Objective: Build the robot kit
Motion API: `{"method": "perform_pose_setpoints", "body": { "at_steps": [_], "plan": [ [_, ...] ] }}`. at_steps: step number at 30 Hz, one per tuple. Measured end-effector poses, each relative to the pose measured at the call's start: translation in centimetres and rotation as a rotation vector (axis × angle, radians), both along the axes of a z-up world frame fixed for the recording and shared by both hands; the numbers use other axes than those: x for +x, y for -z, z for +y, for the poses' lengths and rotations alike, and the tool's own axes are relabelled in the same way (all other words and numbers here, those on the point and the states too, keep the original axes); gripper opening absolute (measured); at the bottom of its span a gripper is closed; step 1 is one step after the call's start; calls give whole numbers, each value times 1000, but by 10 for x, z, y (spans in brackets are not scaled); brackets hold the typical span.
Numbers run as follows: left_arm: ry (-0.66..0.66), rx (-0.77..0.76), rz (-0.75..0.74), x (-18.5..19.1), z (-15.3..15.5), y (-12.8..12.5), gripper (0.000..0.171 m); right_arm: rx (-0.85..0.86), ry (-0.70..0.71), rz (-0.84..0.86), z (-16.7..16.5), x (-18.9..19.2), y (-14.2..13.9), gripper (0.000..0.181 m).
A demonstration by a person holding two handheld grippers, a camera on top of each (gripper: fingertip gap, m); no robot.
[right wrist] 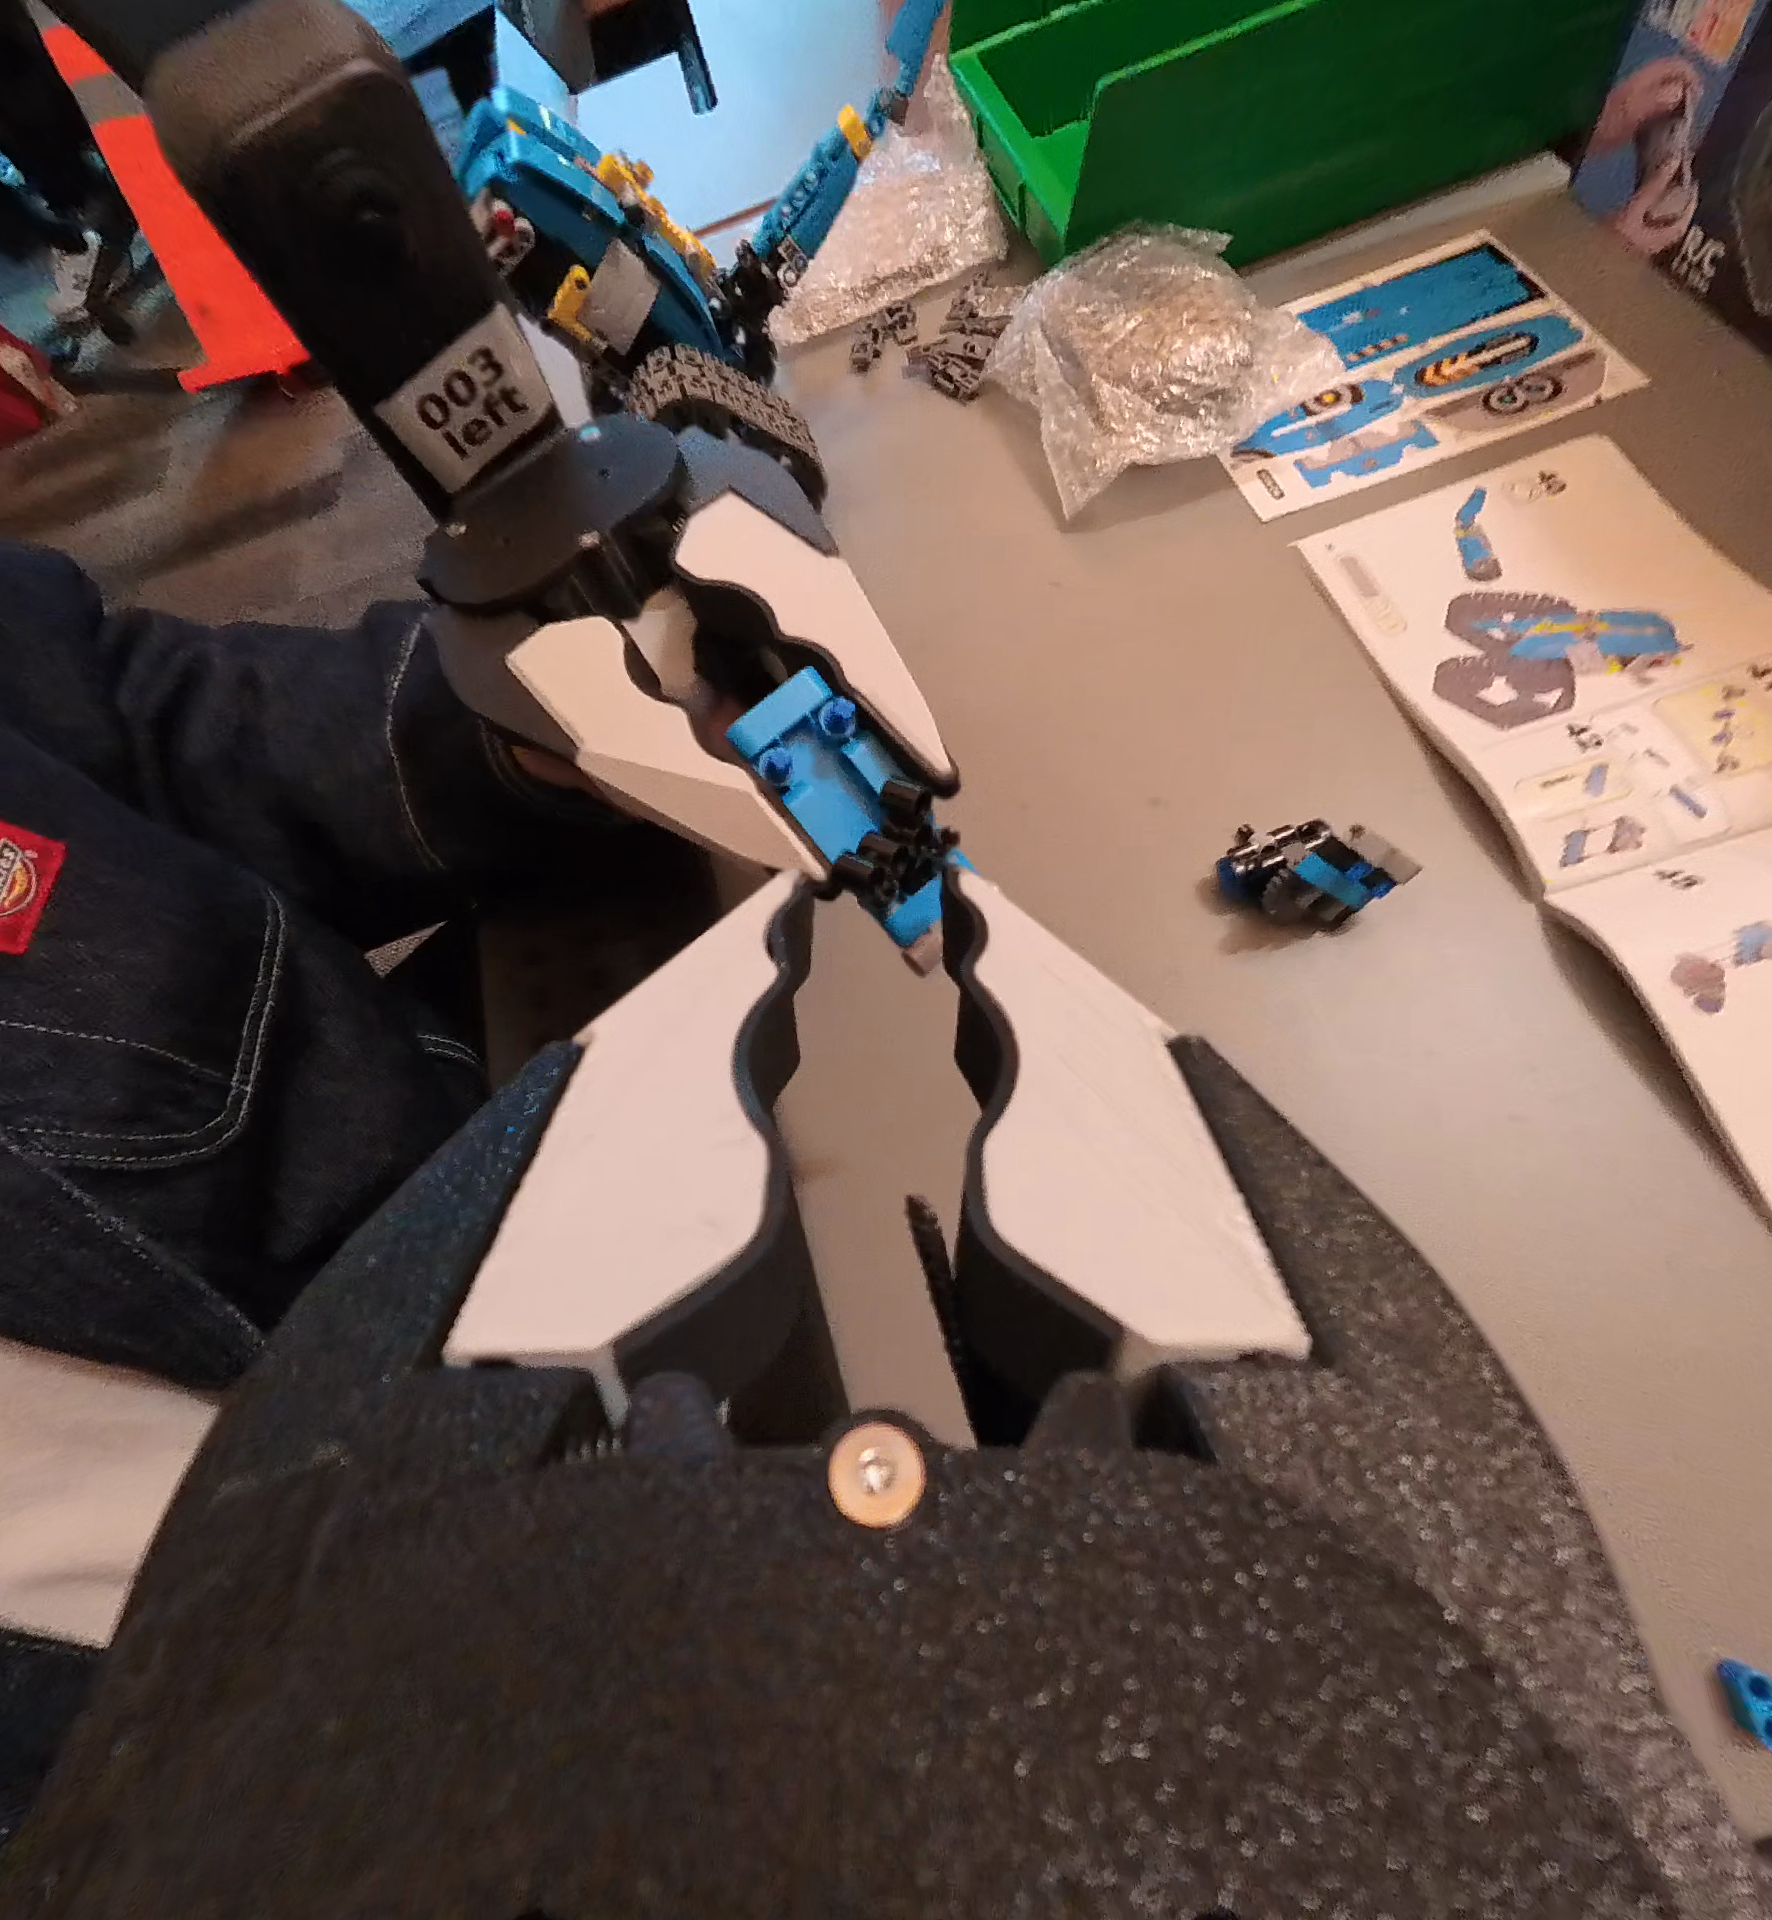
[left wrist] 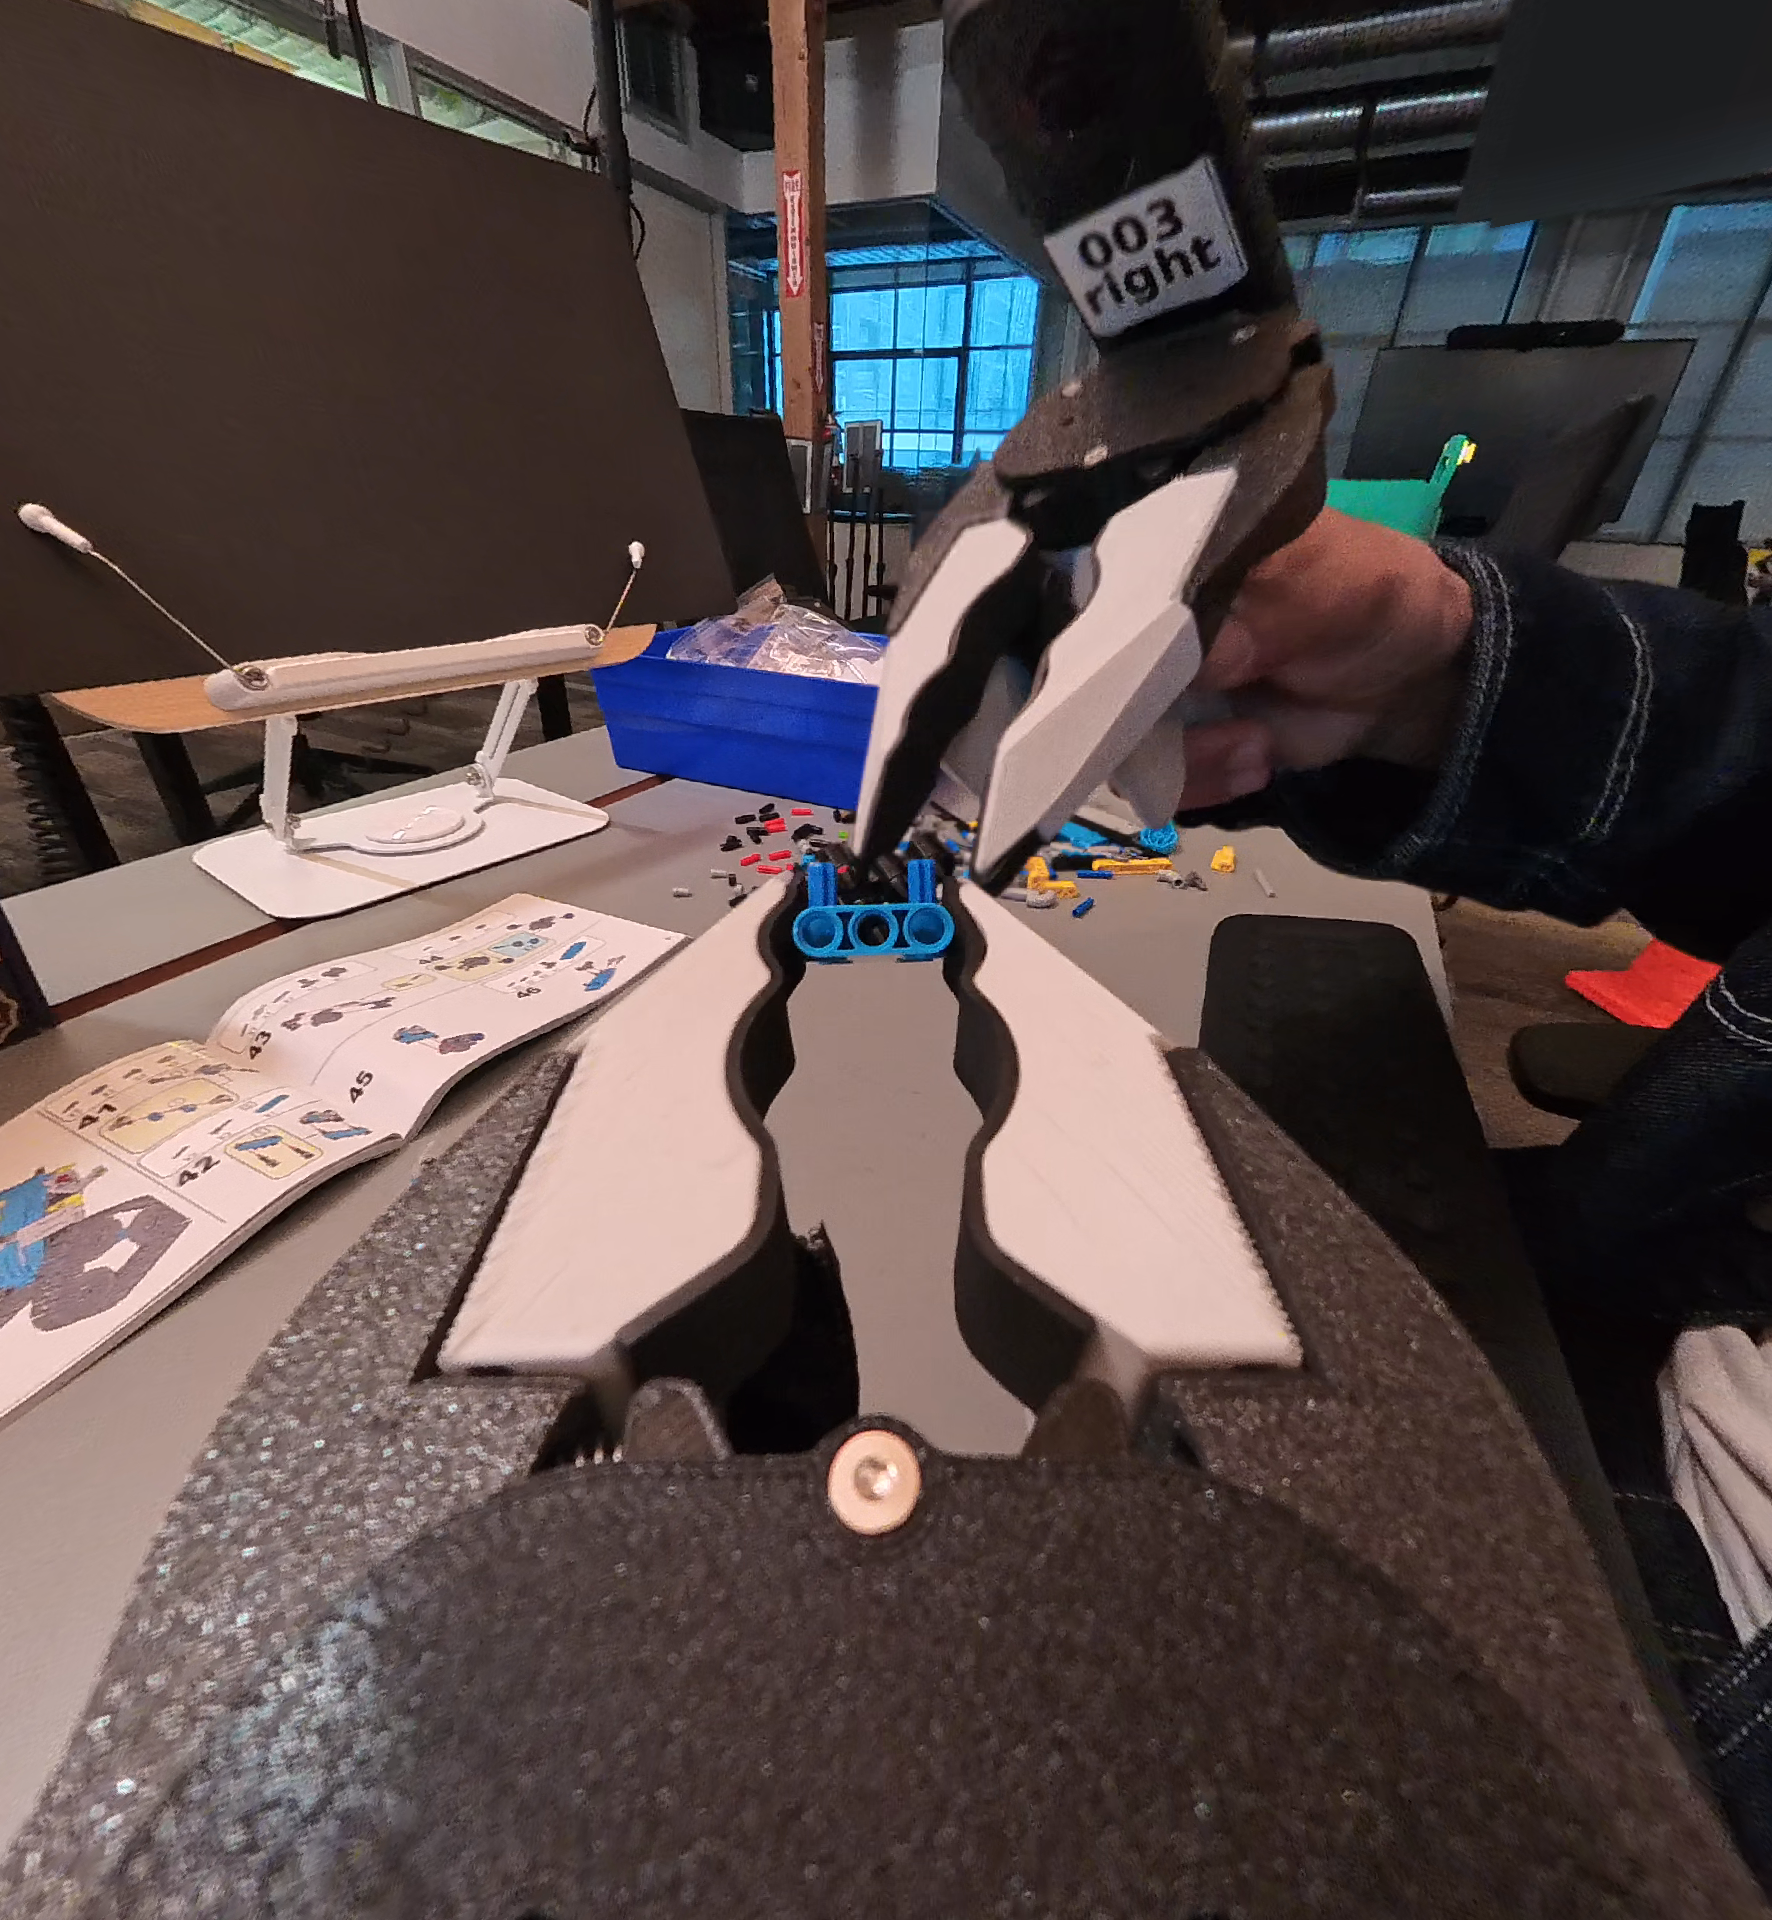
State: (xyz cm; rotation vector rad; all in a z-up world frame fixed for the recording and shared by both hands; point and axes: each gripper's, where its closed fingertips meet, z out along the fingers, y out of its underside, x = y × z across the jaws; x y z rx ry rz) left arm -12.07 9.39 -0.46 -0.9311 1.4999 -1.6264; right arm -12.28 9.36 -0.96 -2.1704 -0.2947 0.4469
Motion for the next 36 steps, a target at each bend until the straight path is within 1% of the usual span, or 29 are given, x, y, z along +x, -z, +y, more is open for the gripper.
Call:
{"method": "perform_pose_setpoints", "body": {
  "at_steps": [1,3,5,8,9,12,15,18,20,22,25,28,31,33,35,36],
  "plan": [
    [-2,1,8,0,1,1,26,5,7,6,0,0,2,24],
    [1,-7,10,0,1,1,26,37,-7,17,0,-5,1,14],
    [24,-29,12,-1,0,0,26,49,-21,33,-1,-7,-1,13],
    [46,-38,-6,-4,-3,-4,26,56,-54,113,-4,-9,-5,12],
    [40,-22,-14,-4,-3,-4,26,39,-59,150,-6,-8,-4,14],
    [25,13,-32,-4,-5,-4,26,-27,-47,270,-7,-3,-2,28],
    [-8,38,-69,-4,-2,-7,26,-49,-28,358,-4,-2,-5,32],
    [-30,65,-82,-3,-1,-7,26,-39,-7,294,0,-3,-3,29],
    [-49,86,-82,-2,0,-6,26,-40,2,286,3,-4,-3,25],
    [-69,107,-93,-2,2,-6,26,-47,4,299,4,-4,-3,24],
    [-83,137,-103,-1,2,-5,26,-59,-20,348,2,-7,-5,16],
    [-86,159,-100,-1,0,-3,26,-84,-22,395,0,-6,-3,15],
    [-65,114,-91,-1,1,-5,26,-70,-36,432,-2,-4,-7,11],
    [-25,28,-67,-3,2,-7,26,-24,-58,343,-5,0,-10,9],
    [42,-107,-39,-6,4,-13,26,53,-94,156,-6,4,-12,9],
    [55,-151,-44,-7,7,-16,26,82,-100,46,-6,8,-11,9]
  ]
}}
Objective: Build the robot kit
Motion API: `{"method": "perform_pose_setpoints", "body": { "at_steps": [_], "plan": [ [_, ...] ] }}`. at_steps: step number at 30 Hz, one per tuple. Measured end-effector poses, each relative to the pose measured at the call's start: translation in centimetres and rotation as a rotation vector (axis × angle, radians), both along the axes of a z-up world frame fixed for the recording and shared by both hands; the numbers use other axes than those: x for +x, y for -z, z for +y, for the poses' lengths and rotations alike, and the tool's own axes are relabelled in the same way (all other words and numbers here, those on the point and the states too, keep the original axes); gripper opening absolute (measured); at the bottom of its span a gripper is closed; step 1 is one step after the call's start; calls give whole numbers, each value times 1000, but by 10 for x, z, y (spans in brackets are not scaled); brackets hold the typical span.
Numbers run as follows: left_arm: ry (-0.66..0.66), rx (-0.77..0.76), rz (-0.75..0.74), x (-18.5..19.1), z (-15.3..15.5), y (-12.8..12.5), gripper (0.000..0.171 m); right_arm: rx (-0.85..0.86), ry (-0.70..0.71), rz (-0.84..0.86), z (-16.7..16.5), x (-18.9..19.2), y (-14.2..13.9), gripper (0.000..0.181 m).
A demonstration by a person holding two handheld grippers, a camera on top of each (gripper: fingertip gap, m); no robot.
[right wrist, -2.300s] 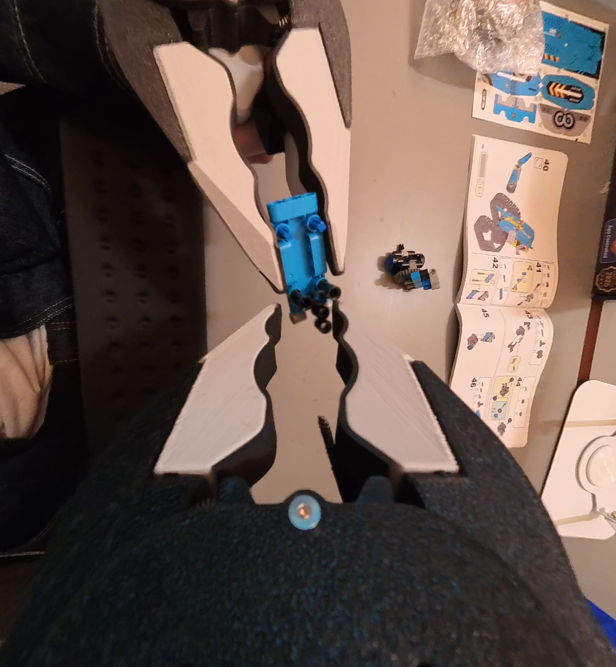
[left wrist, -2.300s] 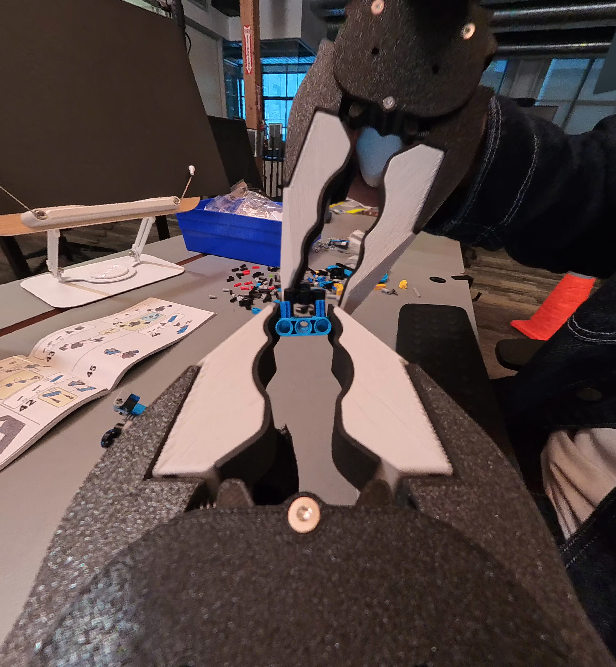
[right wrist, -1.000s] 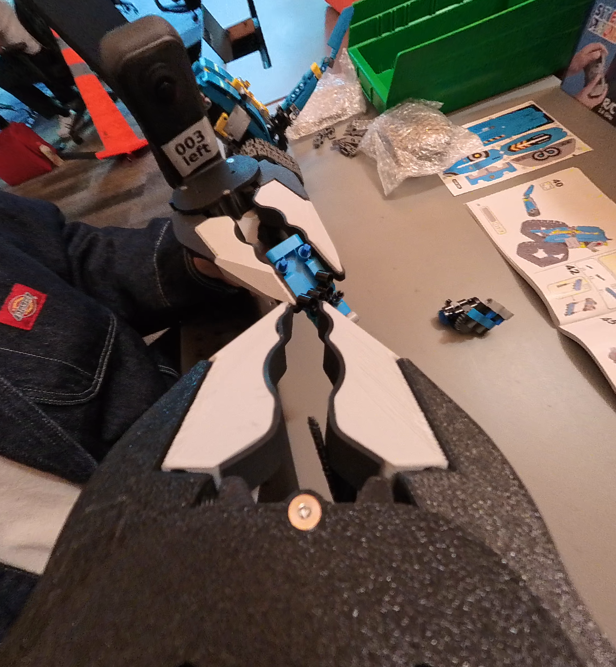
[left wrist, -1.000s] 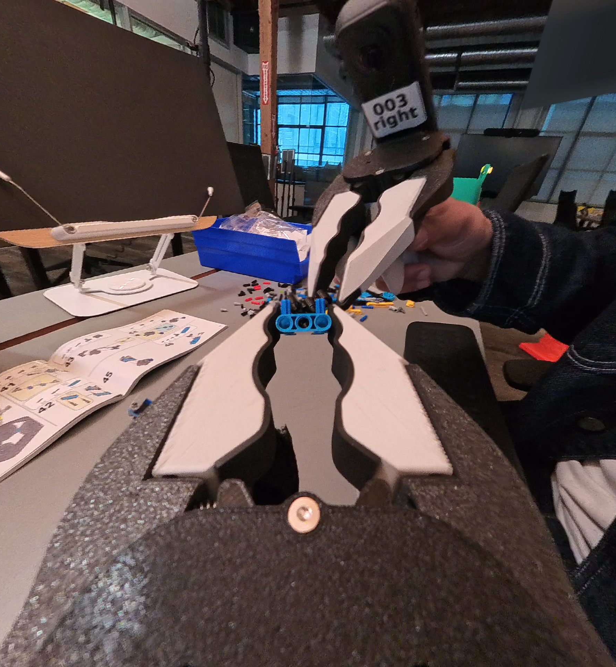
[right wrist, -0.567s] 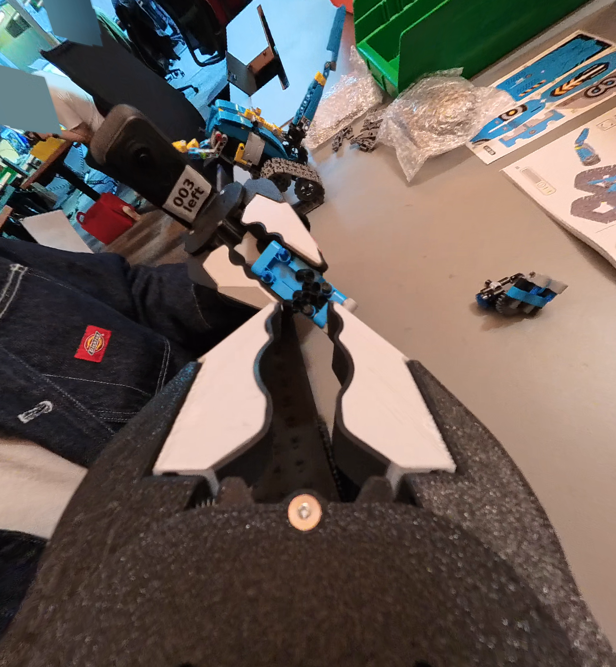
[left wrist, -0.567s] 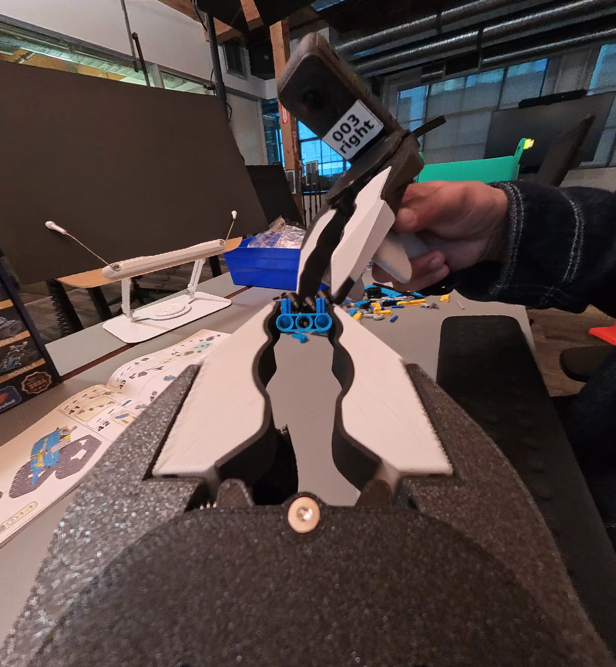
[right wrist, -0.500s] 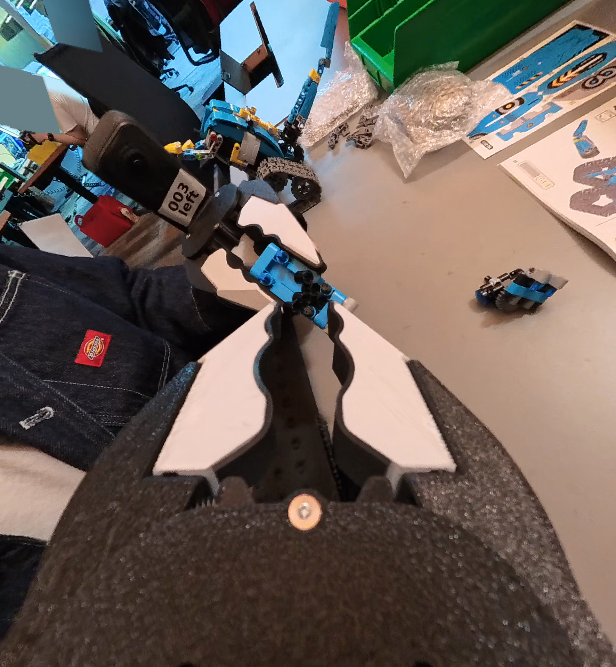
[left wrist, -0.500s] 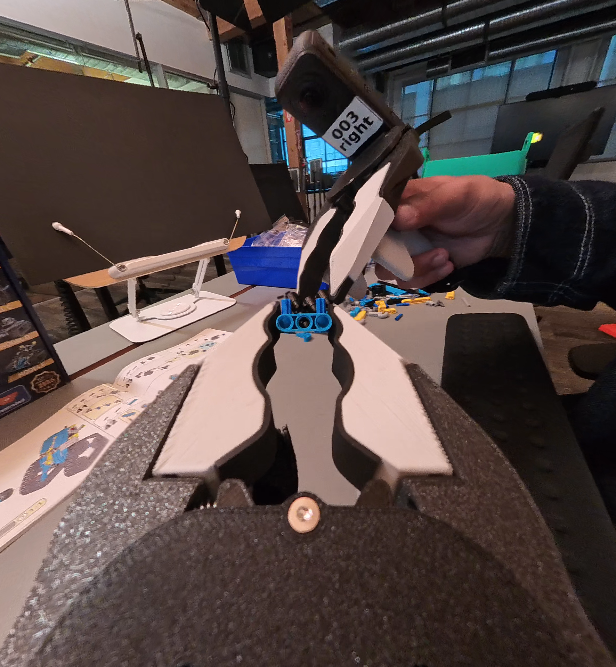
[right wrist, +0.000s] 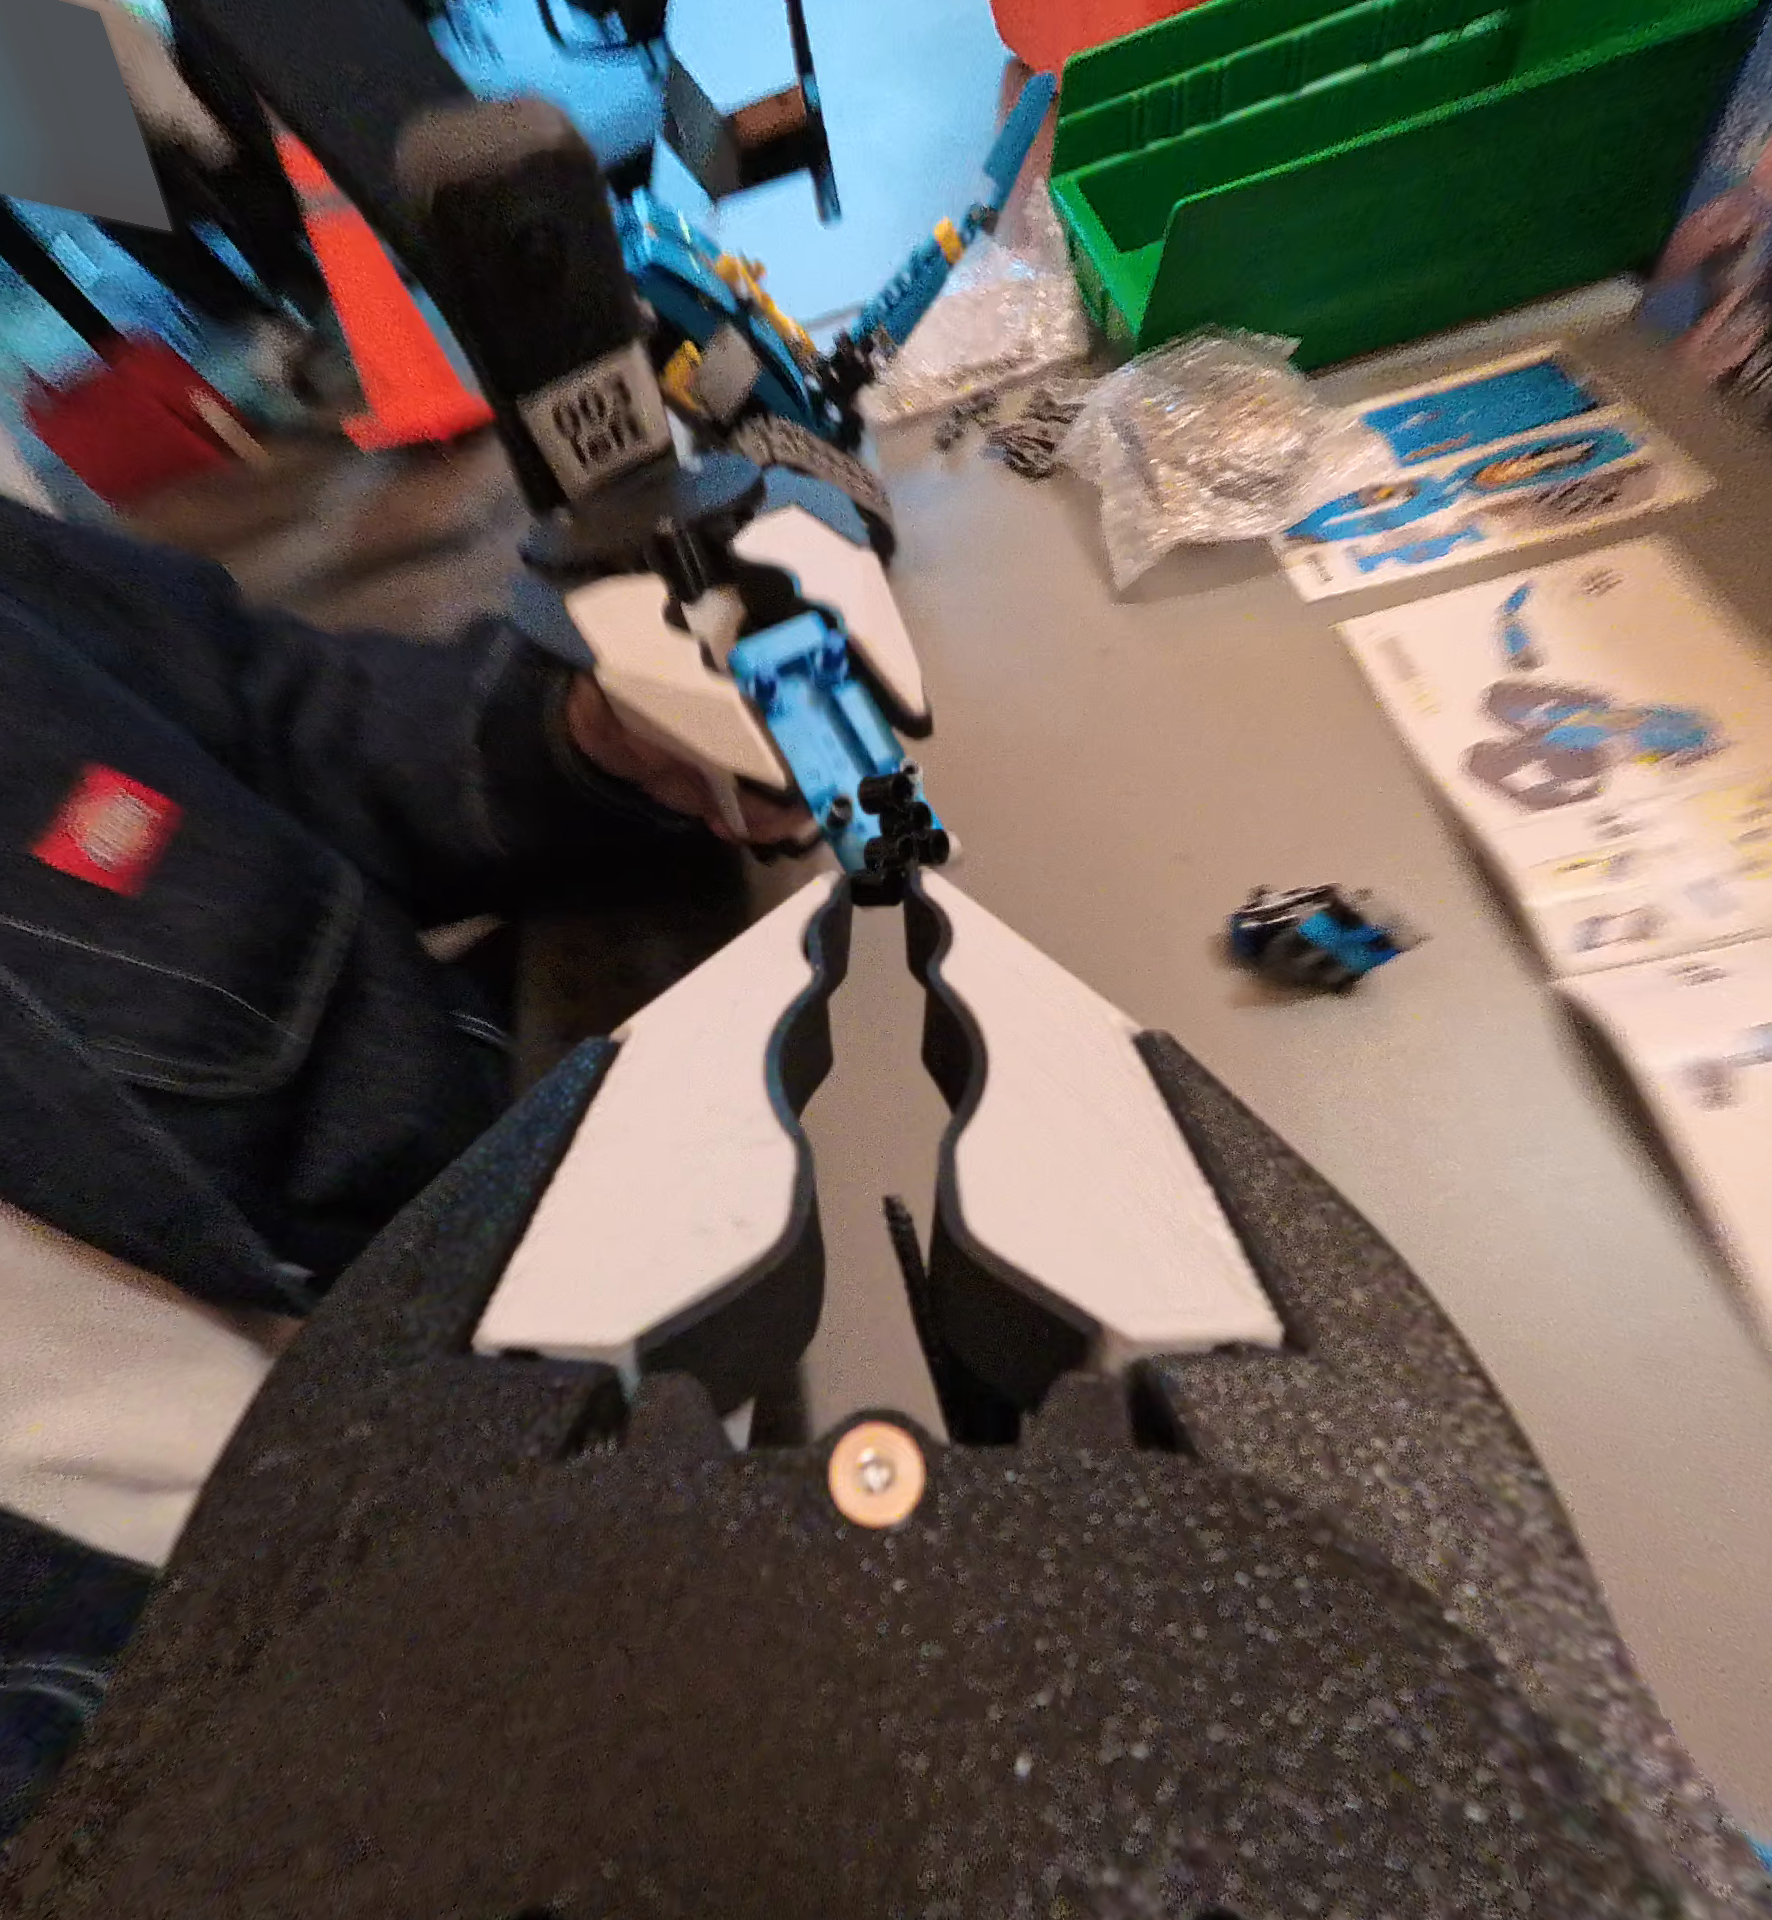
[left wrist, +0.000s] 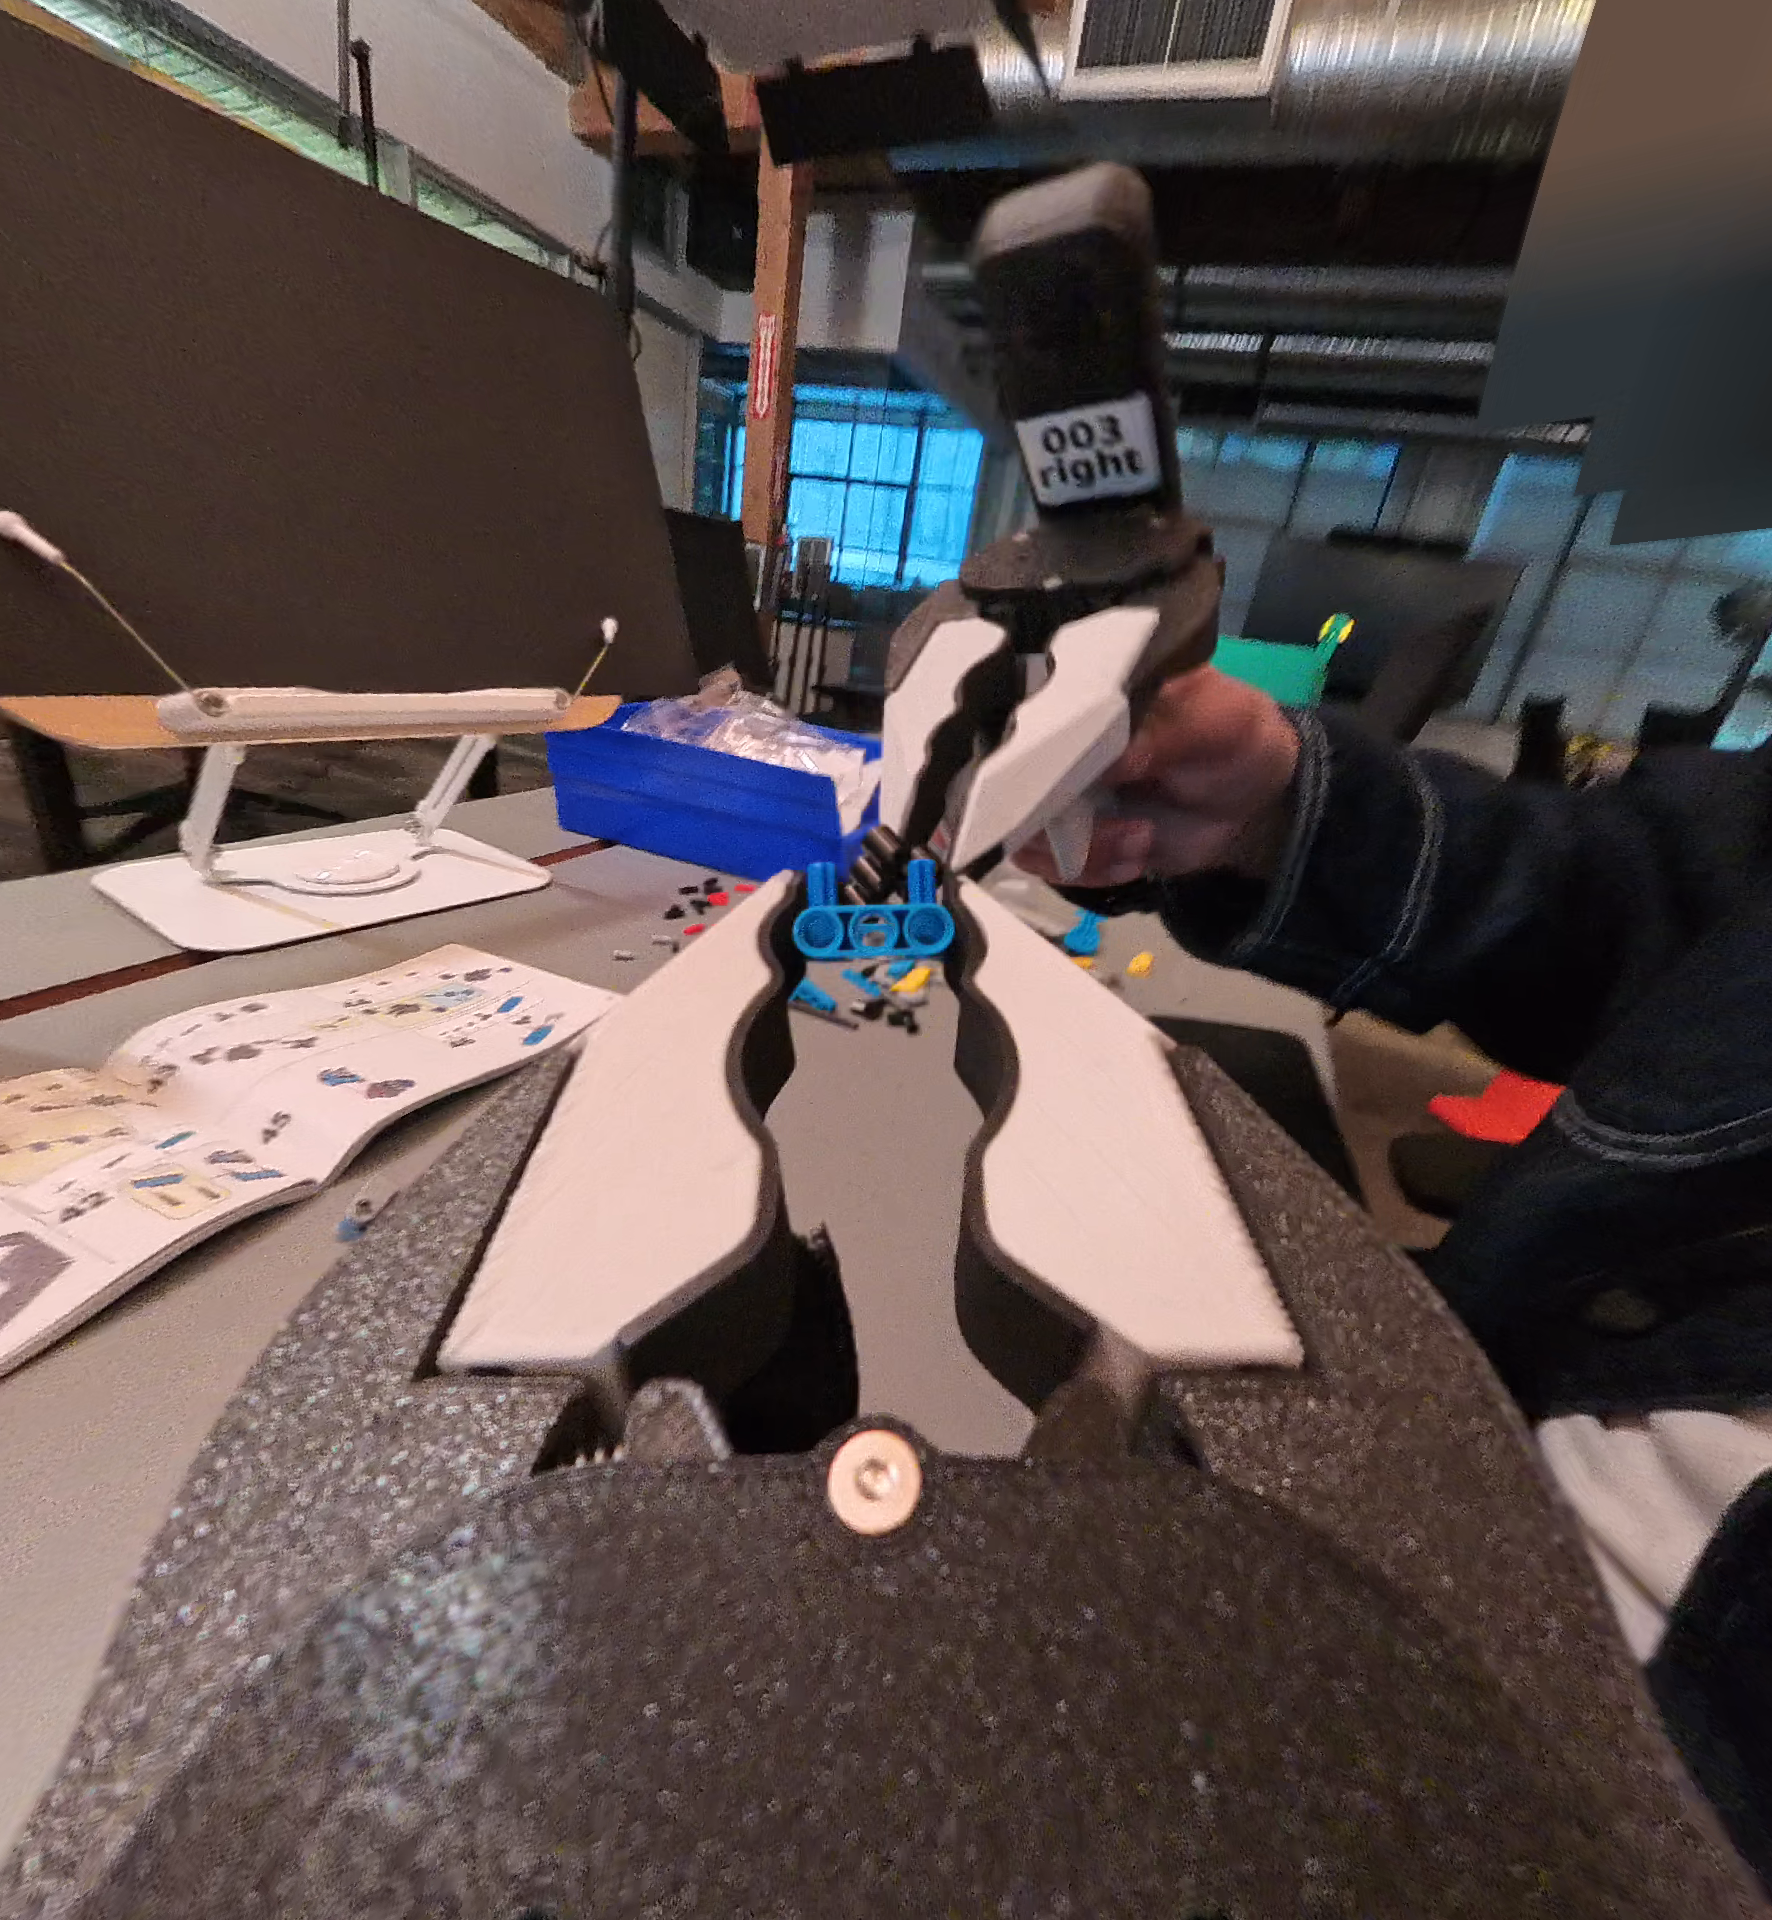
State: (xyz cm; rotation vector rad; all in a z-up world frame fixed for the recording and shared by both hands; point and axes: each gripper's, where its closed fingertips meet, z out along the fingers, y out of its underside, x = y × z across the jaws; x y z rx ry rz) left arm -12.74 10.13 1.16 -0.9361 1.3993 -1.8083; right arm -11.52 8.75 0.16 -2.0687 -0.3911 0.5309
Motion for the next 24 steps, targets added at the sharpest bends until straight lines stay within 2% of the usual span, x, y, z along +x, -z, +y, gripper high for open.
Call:
{"method": "perform_pose_setpoints", "body": {
  "at_steps": [4,6,8,10,15,24],
  "plan": [
    [181,-213,26,-9,-3,-10,26,217,-87,-312,-2,-8,-21,9],
    [245,-307,28,-13,0,-16,26,344,-100,-523,0,-9,-33,9],
    [298,-382,11,-18,4,-23,26,387,-140,-672,0,-15,-33,10],
    [321,-435,-3,-21,9,-27,26,422,-183,-706,0,-26,-34,10],
    [394,-487,-10,-28,9,-32,26,454,-179,-709,10,-31,-38,10],
    [368,-469,3,-26,11,-29,25,402,-180,-668,13,-29,-31,10]
  ]
}}
